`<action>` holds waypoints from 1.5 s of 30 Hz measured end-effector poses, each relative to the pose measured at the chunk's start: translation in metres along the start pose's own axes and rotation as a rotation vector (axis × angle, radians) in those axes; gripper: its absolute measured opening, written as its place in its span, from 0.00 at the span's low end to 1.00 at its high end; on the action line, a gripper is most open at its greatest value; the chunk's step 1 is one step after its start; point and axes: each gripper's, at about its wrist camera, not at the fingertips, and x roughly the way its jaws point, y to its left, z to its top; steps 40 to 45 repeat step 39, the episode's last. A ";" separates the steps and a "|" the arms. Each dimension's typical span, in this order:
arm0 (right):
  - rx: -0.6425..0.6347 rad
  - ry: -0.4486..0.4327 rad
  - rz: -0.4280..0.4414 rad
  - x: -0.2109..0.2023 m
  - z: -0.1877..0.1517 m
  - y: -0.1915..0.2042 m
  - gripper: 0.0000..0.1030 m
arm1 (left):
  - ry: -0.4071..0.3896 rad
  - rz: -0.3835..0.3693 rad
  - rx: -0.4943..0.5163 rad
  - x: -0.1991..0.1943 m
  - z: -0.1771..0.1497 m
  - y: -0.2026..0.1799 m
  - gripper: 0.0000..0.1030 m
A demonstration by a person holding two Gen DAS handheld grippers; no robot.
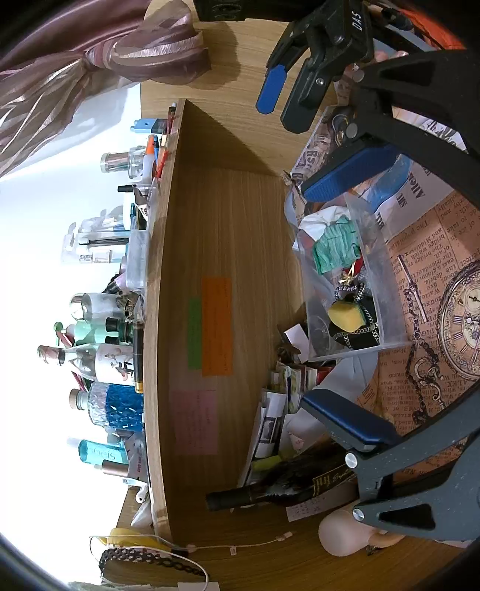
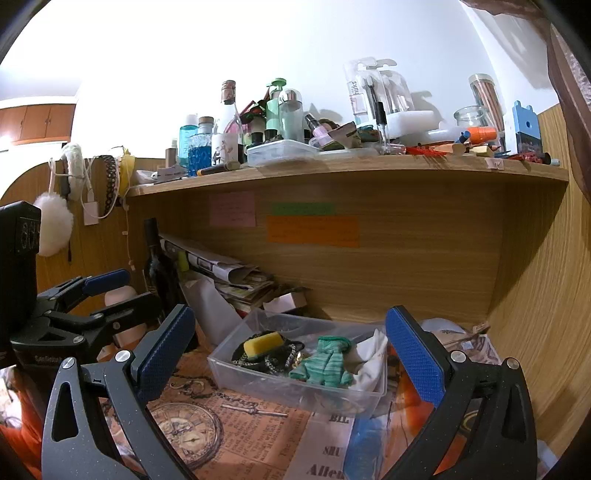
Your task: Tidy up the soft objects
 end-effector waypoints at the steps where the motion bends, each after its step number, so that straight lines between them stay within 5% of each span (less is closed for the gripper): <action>1: -0.001 0.000 0.001 0.000 0.000 0.000 1.00 | 0.001 0.001 0.000 0.001 0.000 0.000 1.00; 45: 0.007 0.024 -0.014 0.005 -0.005 -0.002 1.00 | 0.010 -0.044 0.027 0.006 -0.005 -0.004 1.00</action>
